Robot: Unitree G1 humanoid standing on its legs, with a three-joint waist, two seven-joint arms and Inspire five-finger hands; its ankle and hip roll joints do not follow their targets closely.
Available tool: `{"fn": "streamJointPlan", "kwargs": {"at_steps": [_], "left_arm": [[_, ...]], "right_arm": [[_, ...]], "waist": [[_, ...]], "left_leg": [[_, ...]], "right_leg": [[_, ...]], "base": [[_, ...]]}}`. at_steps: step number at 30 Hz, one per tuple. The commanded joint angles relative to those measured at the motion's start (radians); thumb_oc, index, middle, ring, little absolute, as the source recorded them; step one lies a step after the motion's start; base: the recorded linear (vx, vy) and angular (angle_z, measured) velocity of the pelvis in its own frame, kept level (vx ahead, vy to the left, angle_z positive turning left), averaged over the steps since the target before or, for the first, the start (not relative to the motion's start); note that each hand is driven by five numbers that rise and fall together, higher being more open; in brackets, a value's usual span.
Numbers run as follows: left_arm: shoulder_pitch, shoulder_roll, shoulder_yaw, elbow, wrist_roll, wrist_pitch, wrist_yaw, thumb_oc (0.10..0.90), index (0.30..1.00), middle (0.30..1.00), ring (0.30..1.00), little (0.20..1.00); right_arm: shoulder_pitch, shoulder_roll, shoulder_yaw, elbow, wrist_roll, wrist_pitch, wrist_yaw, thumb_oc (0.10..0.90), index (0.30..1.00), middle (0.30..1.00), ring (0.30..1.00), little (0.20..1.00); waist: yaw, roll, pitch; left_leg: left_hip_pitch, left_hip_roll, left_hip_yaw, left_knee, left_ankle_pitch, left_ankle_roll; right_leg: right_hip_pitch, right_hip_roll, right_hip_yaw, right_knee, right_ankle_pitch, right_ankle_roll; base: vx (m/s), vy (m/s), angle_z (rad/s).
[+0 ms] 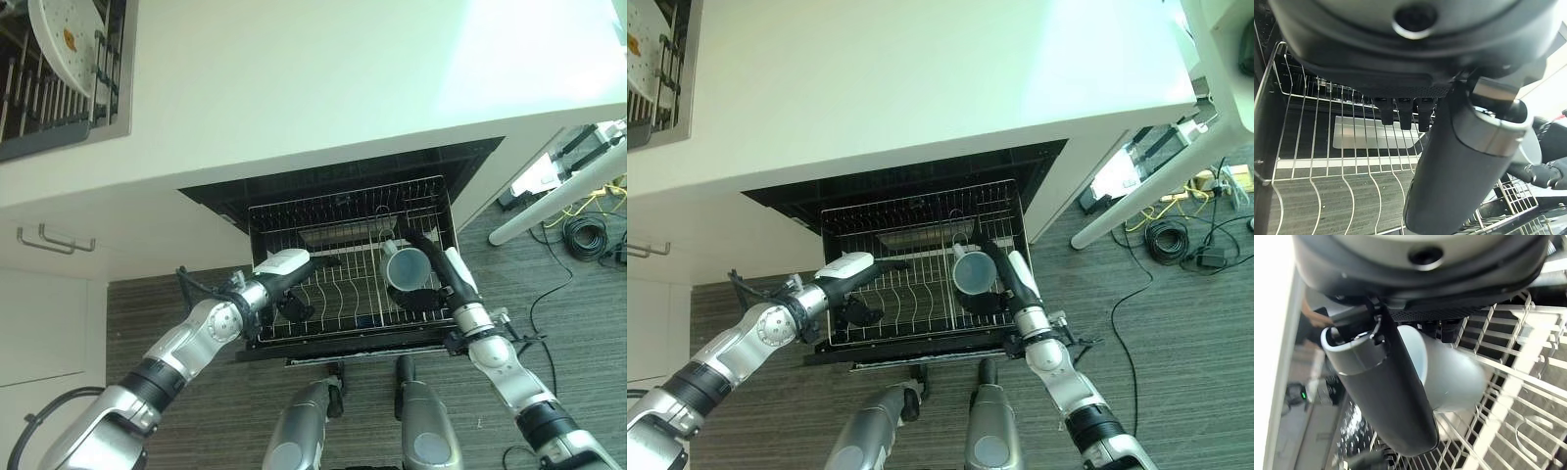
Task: Place the dishes in the dishwasher.
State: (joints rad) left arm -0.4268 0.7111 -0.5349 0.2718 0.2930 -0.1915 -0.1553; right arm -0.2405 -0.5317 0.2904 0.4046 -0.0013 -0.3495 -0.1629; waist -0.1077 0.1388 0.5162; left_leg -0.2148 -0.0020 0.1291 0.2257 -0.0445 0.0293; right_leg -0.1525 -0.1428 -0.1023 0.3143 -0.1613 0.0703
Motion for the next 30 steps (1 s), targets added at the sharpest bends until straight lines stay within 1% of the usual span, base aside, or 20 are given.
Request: {"fn": "streamJointPlan", "kwargs": {"at_steps": [1,3,4,5,6,7,8,9,10,11,14,19,23,25,30], "left_arm": [[0.038,-0.053,0.058,-0.102,-0.053,-0.030,0.065,0.800,0.900,0.900,0.900,0.900],[0.054,-0.066,0.062,-0.108,-0.054,-0.023,0.067,0.800,0.900,0.900,0.900,0.900],[0.065,-0.066,0.061,-0.115,-0.059,-0.018,0.069,0.800,0.900,0.900,0.900,0.900],[0.083,-0.070,0.069,-0.116,-0.064,-0.018,0.071,0.800,0.900,0.900,0.900,0.900],[0.098,-0.075,0.075,-0.114,-0.067,-0.021,0.072,0.800,0.900,0.900,0.900,0.900],[0.109,-0.086,0.082,-0.114,-0.059,-0.022,0.071,0.800,0.900,0.900,0.900,0.900],[0.128,-0.088,0.087,-0.120,-0.059,-0.022,0.073,0.800,0.900,0.900,0.900,0.900],[0.141,-0.075,0.094,-0.124,-0.075,-0.027,0.071,0.800,0.900,0.900,0.900,0.900],[0.144,-0.068,0.100,-0.124,-0.082,-0.031,0.066,0.800,0.900,0.900,0.900,0.900],[0.150,-0.065,0.110,-0.116,-0.082,-0.044,0.050,0.800,0.900,0.900,0.900,0.900],[0.183,-0.069,0.111,-0.102,-0.075,-0.064,0.069,0.800,0.900,0.900,0.900,0.900],[0.208,-0.069,0.134,-0.113,-0.086,-0.065,0.063,0.800,0.900,0.900,0.900,0.900],[0.240,-0.081,0.164,-0.116,-0.094,-0.059,0.070,0.800,0.900,0.900,0.900,0.900],[0.290,-0.096,0.200,-0.121,-0.098,-0.061,0.096,0.800,0.900,0.900,0.900,0.900],[0.372,-0.108,0.263,-0.125,-0.116,-0.076,0.135,0.800,0.900,0.900,0.900,0.900]], "right_arm": [[0.011,-0.062,-0.052,-0.083,-0.096,-0.236,-0.135,0.800,0.900,0.900,0.900,0.900],[0.009,-0.061,-0.061,-0.090,-0.150,-0.320,-0.200,0.800,0.900,0.900,0.900,0.900],[0.014,-0.064,-0.064,-0.102,-0.178,-0.345,-0.219,0.800,0.900,0.900,0.900,0.900],[0.025,-0.067,-0.070,-0.121,-0.173,-0.336,-0.205,0.800,0.900,0.900,0.900,0.900],[0.027,-0.070,-0.071,-0.120,-0.127,-0.332,-0.188,0.800,0.900,0.900,0.900,0.900],[0.026,-0.069,-0.071,-0.115,-0.134,-0.361,-0.204,0.800,0.900,0.900,0.900,0.900],[0.036,-0.068,-0.082,-0.129,-0.153,-0.362,-0.185,0.800,0.900,0.900,0.900,0.900],[0.053,-0.075,-0.090,-0.142,-0.099,-0.298,-0.109,0.800,0.900,0.900,0.900,0.900],[0.060,-0.079,-0.094,-0.142,-0.068,-0.249,-0.057,0.800,0.900,0.900,0.900,0.900],[0.052,-0.084,-0.077,-0.086,-0.035,-0.236,-0.045,0.800,0.900,0.900,0.900,0.900],[0.065,-0.077,-0.080,-0.096,-0.087,-0.319,-0.098,0.800,0.900,0.900,0.900,0.900],[0.081,-0.071,-0.103,-0.119,-0.066,-0.315,-0.075,0.800,0.900,0.900,0.900,0.900],[0.105,-0.057,-0.124,-0.134,-0.036,-0.335,-0.054,0.800,0.900,0.900,0.900,0.900],[0.137,-0.041,-0.155,-0.177,0.003,-0.351,-0.010,0.800,0.900,0.900,0.900,0.900],[0.190,-0.027,-0.199,-0.246,0.053,-0.374,0.048,0.800,0.900,0.900,0.900,0.900]], "waist": [[-0.016,0.048,-0.109],[-0.015,0.057,-0.109],[-0.016,0.062,-0.111],[-0.018,0.066,-0.113],[-0.018,0.069,-0.115],[-0.016,0.073,-0.115],[-0.018,0.077,-0.116],[-0.020,0.077,-0.120],[-0.020,0.076,-0.121],[-0.010,0.073,-0.121],[-0.008,0.073,-0.124],[-0.004,0.079,-0.126],[-0.002,0.079,-0.131],[-0.001,0.076,-0.137],[0.004,0.068,-0.153]], "left_leg": [[-0.018,0.117,-0.049,0.074,-0.103,-0.074],[-0.014,0.114,-0.050,0.074,-0.105,-0.073],[-0.012,0.113,-0.052,0.074,-0.107,-0.073],[-0.011,0.111,-0.051,0.074,-0.109,-0.073],[-0.009,0.109,-0.052,0.074,-0.110,-0.071],[-0.007,0.107,-0.054,0.074,-0.110,-0.070],[-0.004,0.107,-0.054,0.074,-0.112,-0.070],[-0.004,0.105,-0.055,0.074,-0.114,-0.070],[-0.005,0.102,-0.056,0.074,-0.115,-0.070],[-0.003,0.101,-0.062,0.074,-0.115,-0.068],[0.001,0.103,-0.064,0.074,-0.115,-0.066],[0.000,0.098,-0.067,0.074,-0.118,-0.064],[0.002,0.096,-0.069,0.074,-0.120,-0.064],[0.006,0.094,-0.071,0.074,-0.123,-0.062],[0.016,0.093,-0.076,0.074,-0.129,-0.060]], "right_leg": [[-0.013,-0.044,-0.004,-0.014,-0.019,0.062],[-0.011,-0.047,-0.006,-0.014,-0.020,0.062],[-0.009,-0.047,-0.006,-0.014,-0.021,0.062],[-0.008,-0.047,-0.005,-0.014,-0.024,0.064],[-0.007,-0.049,0.000,-0.014,-0.026,0.064],[-0.005,-0.049,0.000,-0.014,-0.027,0.061],[-0.003,-0.049,-0.004,-0.014,-0.028,0.061],[-0.002,-0.052,-0.005,-0.014,-0.029,0.064],[-0.004,-0.053,-0.005,-0.014,-0.028,0.065],[-0.001,-0.056,-0.004,-0.014,-0.028,0.061],[0.005,-0.054,-0.013,-0.014,-0.027,0.060],[0.002,-0.056,-0.016,-0.008,-0.032,0.060],[0.005,-0.057,-0.020,-0.010,-0.031,0.060],[0.009,-0.056,-0.021,-0.010,-0.034,0.060],[0.021,-0.054,-0.026,-0.012,-0.040,0.056]], "base": [[0.08,0.090,-0.10],[0.06,0.085,-0.04],[0.07,0.089,0.00],[0.07,0.086,0.02],[0.06,0.078,0.01],[0.06,0.070,0.02],[0.06,0.053,0.00],[0.05,0.037,0.00],[0.00,0.000,0.00],[0.02,-0.038,0.04],[0.04,-0.009,0.07],[0.01,0.013,0.02],[0.01,0.002,0.00],[0.04,0.012,-0.01],[0.02,-0.002,0.01]]}}
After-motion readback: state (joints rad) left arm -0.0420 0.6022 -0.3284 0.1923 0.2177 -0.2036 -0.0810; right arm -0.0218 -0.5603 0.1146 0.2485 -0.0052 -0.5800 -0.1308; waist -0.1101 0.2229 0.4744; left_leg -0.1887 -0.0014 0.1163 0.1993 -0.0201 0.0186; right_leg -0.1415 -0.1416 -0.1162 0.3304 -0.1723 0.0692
